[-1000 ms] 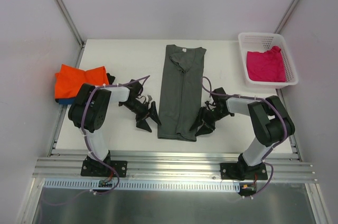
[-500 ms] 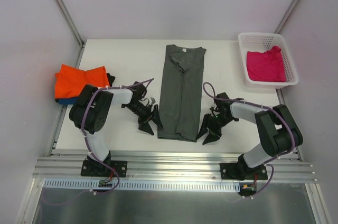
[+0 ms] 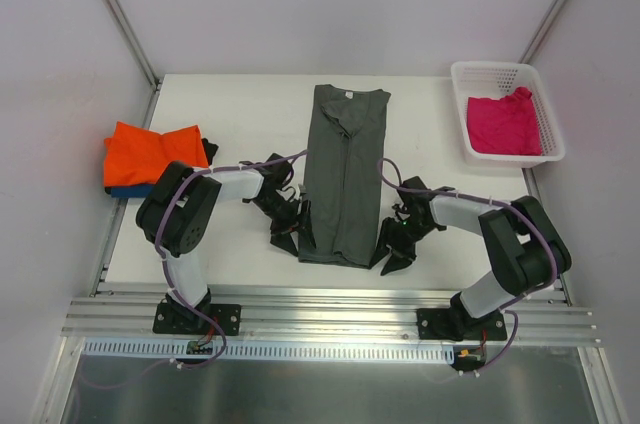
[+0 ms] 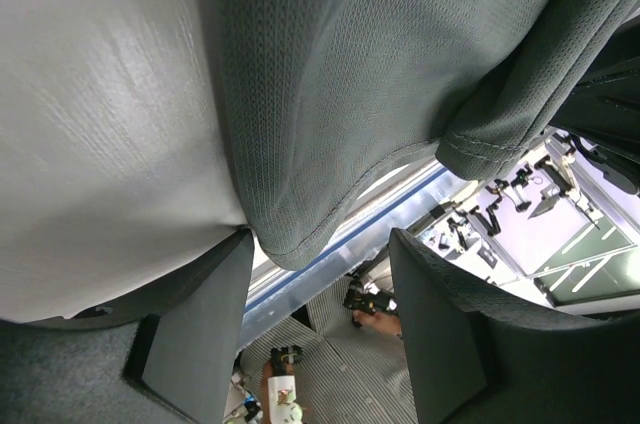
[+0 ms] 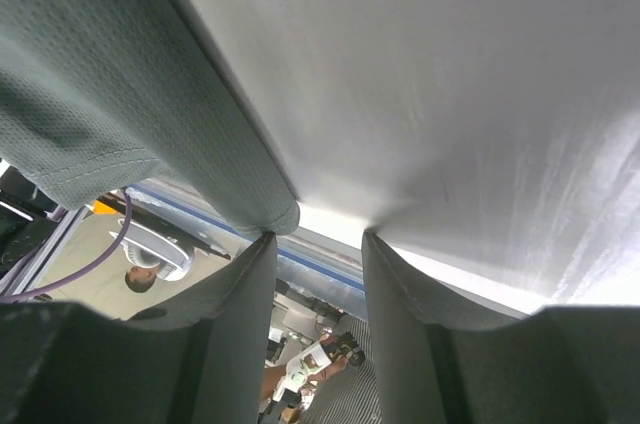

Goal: Fold and stack the t-shirts
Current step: Fold the tshirt

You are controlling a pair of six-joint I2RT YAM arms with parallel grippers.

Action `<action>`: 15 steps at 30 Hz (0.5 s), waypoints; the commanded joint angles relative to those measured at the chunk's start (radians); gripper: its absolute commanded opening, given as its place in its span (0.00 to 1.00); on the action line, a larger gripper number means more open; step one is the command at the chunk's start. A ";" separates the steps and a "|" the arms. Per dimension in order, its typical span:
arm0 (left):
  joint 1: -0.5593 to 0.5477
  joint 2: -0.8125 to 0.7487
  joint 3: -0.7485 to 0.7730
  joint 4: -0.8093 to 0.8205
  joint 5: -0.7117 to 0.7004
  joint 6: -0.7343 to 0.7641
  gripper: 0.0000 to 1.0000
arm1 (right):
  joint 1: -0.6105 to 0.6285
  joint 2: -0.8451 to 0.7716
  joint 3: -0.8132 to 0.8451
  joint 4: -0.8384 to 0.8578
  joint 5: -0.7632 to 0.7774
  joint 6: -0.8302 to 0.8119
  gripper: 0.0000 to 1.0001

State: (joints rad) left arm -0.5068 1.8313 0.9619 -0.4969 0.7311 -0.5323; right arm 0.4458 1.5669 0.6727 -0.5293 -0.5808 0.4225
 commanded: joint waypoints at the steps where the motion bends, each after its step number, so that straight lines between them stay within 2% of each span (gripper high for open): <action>1: 0.001 0.020 0.012 0.015 -0.113 0.018 0.58 | 0.010 0.039 -0.001 0.095 0.113 0.005 0.43; 11: 0.001 -0.004 -0.035 0.034 -0.167 0.017 0.56 | 0.024 0.114 0.025 0.213 0.150 0.078 0.43; 15: 0.001 -0.010 -0.054 0.050 -0.193 0.011 0.56 | 0.036 0.124 0.041 0.247 0.223 0.108 0.48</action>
State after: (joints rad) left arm -0.5068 1.8225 0.9466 -0.4866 0.7010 -0.5407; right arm 0.4686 1.6424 0.7227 -0.4320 -0.6250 0.5285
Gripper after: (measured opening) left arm 0.556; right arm 0.467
